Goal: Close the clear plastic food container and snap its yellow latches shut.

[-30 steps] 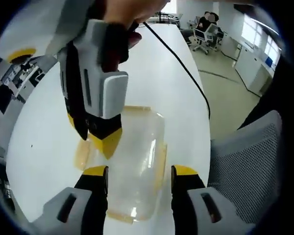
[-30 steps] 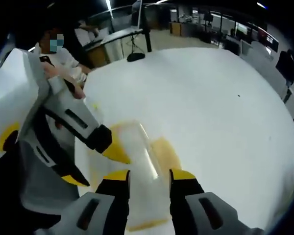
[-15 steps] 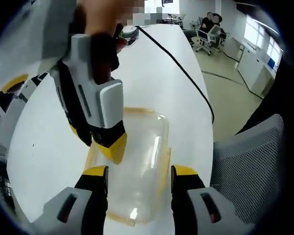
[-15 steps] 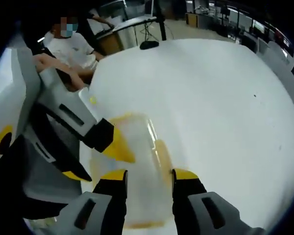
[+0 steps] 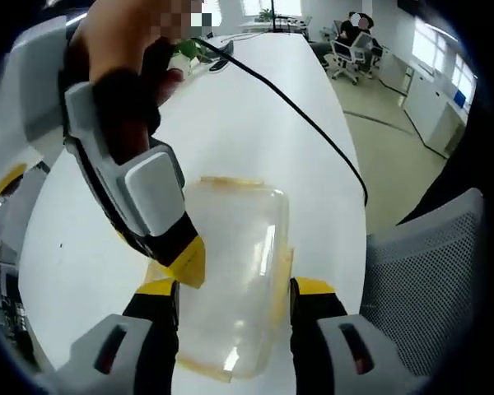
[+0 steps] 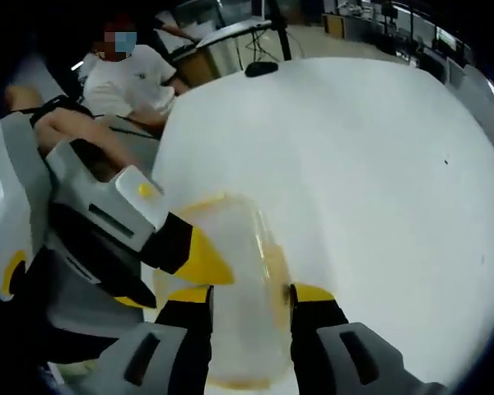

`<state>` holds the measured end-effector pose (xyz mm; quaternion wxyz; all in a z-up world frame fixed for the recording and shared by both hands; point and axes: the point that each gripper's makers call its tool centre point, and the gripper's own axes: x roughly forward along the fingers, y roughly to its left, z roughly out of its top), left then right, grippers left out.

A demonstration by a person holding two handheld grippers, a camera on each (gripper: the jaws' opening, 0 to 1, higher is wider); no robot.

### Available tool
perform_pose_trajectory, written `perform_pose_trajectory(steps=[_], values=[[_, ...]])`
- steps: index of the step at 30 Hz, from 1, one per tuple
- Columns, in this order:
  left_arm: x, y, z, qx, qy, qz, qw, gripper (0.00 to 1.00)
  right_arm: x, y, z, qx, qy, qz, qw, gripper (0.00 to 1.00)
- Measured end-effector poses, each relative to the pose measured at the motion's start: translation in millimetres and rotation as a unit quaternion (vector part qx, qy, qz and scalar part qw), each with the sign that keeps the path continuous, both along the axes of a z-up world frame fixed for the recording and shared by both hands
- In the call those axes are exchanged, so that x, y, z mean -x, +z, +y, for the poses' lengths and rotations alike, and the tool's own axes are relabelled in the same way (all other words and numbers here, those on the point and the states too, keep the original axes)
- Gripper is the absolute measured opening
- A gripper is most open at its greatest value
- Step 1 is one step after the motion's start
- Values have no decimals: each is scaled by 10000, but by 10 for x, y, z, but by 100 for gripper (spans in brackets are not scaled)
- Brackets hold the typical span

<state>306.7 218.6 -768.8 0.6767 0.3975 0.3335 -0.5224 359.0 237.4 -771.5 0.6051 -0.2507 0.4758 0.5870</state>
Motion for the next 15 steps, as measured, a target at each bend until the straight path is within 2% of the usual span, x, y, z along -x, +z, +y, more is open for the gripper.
perform_pose_trajectory(steps=[3, 7, 15], values=[[-5, -7, -6, -60, -11, -56, 10000, 56, 5, 0, 10, 87, 61, 39, 9999, 36], [9, -11, -14, -61, -5, -21, 10000, 56, 52, -25, -12, 423, 133, 178, 9989, 35], [1, -17, -13, -65, -9, -53, 10000, 55, 43, -29, -30, 456, 233, 188, 9985, 33]])
